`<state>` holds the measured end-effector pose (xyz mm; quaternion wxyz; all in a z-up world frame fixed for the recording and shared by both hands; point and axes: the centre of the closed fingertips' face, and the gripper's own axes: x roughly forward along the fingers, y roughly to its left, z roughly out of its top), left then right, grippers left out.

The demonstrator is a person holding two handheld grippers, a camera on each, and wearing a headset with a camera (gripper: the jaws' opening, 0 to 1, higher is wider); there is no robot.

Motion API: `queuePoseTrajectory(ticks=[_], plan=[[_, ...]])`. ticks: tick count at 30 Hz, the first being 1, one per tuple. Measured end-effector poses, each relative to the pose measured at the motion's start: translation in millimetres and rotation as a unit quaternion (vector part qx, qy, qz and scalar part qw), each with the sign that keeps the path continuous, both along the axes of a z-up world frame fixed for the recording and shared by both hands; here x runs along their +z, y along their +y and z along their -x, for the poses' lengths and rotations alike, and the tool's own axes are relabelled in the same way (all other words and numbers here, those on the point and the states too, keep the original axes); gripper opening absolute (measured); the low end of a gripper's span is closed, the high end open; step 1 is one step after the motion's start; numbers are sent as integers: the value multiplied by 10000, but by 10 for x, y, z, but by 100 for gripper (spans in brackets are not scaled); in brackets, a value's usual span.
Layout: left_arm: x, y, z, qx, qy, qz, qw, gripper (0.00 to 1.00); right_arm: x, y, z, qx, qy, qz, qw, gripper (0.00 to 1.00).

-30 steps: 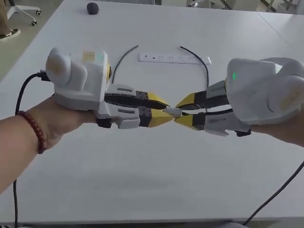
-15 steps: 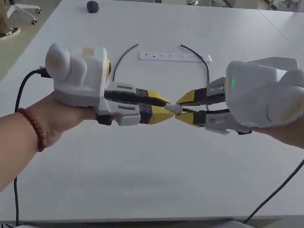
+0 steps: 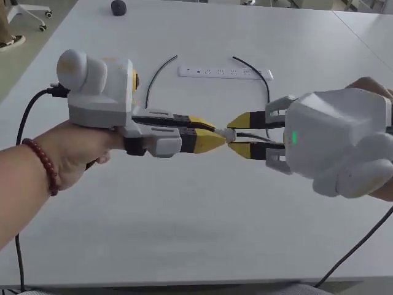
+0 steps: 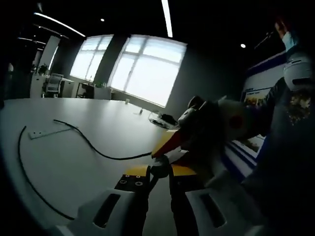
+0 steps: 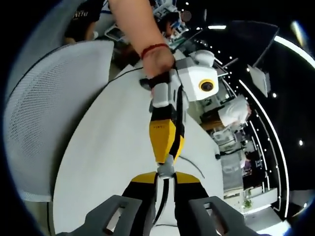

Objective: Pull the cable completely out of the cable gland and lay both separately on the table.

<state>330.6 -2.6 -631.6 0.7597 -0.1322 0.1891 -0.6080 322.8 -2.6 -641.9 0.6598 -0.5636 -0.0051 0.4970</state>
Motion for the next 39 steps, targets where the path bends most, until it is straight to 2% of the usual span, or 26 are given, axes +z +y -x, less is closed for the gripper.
queuePoseTrajectory(ticks=[2, 5, 6, 7, 9, 11, 12, 13, 14, 17, 18, 21, 22, 23, 27, 31, 34, 39], plan=[[-3, 0, 12, -36, -213, -29, 9998, 16, -16, -1, 10, -43, 91, -50, 9999, 7], [-1, -3, 33, -34, -224, -52, 9997, 16, -7, 3, 3, -33, 116, -66, 9999, 8], [-2, 0, 36, -38, -292, -86, 9995, 16, -8, 4, -3, -76, 186, -86, 9998, 8], [30, 1, 23, -6, -404, -56, 9992, 16, 9, 5, -14, -77, 108, -101, 9999, 8], [49, 15, 23, -15, -427, -52, 9991, 16, 20, 2, -32, -196, 346, -251, 9989, 9], [79, 26, 30, 1, -448, -10, 9990, 16, 40, 6, -31, -158, 394, -335, 9985, 12], [97, 33, 36, -3, -468, 9, 9989, 16, 13, -47, -67, -340, 440, -287, 9980, 13], [106, 38, 40, -9, -489, 13, 9988, 16, 9, -39, -34, -198, 473, -308, 9982, 12], [122, 47, 40, 0, -521, 32, 9986, 16, 3, -47, -43, -261, 481, -301, 9980, 13], [134, 62, 31, 25, -547, 29, 9985, 16, 22, -54, -30, -228, 430, -292, 9984, 9], [135, 70, 30, 21, -550, 21, 9985, 16, 46, -63, -34, -209, 349, -291, 9988, 7], [127, 88, 31, 20, -566, -13, 9984, 16, 111, -100, -58, -289, 349, -375, 9983, 3], [123, 93, 37, 9, -577, -35, 9983, 16, 118, -88, -36, -312, 529, -467, 9970, 2], [133, 101, 26, 19, -575, -4, 9983, 16, 139, -83, -50, -326, 462, -481, 9972, 2], [129, 104, 33, -15, -605, -56, 9982, 16, 119, -75, -27, -262, 416, -352, 9982, 0], [126, 117, 59, -68, -669, -129, 9977, 16, 130, -57, 2, -206, 369, -349, 9985, 0], [100, 138, 68, -107, -725, -290, 9969, 16, 121, -56, 2, -193, 335, -289, 9988, 0], [96, 189, 66, -81, -767, -409, 9962, 16, 116, -80, -6, -217, 344, -253, 9989, 0]])
